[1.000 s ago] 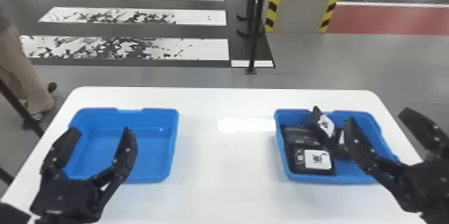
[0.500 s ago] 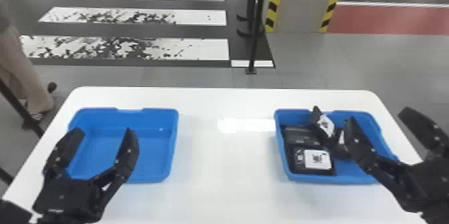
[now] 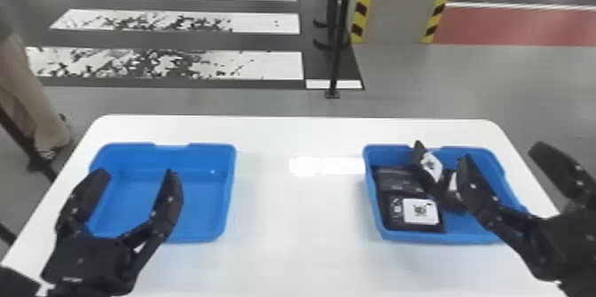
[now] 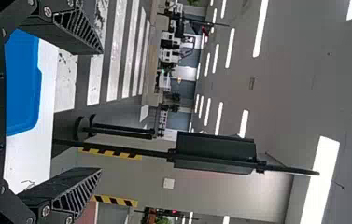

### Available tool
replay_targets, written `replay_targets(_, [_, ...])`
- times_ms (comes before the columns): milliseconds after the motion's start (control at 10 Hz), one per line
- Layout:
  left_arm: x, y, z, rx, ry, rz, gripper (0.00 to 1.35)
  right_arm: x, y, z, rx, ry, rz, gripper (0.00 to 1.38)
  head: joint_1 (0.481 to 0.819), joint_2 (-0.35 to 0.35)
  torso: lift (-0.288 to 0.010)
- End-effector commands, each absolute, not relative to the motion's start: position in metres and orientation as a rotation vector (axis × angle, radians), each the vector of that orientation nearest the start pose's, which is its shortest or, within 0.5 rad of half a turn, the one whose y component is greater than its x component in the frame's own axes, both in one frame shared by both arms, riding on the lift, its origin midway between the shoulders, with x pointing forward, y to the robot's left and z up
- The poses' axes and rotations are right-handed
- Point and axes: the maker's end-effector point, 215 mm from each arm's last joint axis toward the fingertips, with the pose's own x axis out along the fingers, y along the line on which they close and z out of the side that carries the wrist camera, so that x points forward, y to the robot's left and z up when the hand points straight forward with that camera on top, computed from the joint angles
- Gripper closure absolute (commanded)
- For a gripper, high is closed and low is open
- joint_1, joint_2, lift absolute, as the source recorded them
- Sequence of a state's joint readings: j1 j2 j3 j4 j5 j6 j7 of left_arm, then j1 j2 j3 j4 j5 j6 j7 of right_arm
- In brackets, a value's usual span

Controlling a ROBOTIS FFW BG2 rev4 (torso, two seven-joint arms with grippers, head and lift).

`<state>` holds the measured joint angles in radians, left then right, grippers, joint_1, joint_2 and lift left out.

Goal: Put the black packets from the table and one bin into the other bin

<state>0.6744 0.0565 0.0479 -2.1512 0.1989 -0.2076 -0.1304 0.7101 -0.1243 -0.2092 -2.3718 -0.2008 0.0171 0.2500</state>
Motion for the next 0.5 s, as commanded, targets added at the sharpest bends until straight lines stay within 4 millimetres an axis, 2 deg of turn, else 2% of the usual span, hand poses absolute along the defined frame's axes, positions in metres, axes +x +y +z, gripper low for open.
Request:
replay_targets(0, [0.3937,0.2329,-0.2868,-0.113,-0.121,-0.106,0.14,0.3904,-0.2601,-0.2378,-0.045,-0.086,0.192,0.11,0.695,-0.037,-0.110])
replay_targets(400, [0.3946,0.2332,-0.2827,-0.108,-0.136,-0.106,0.14,0.3923,-0.2563,-0.2394,-0.040,-0.086,0.200,0.11,0.695,-0.036,-0.110])
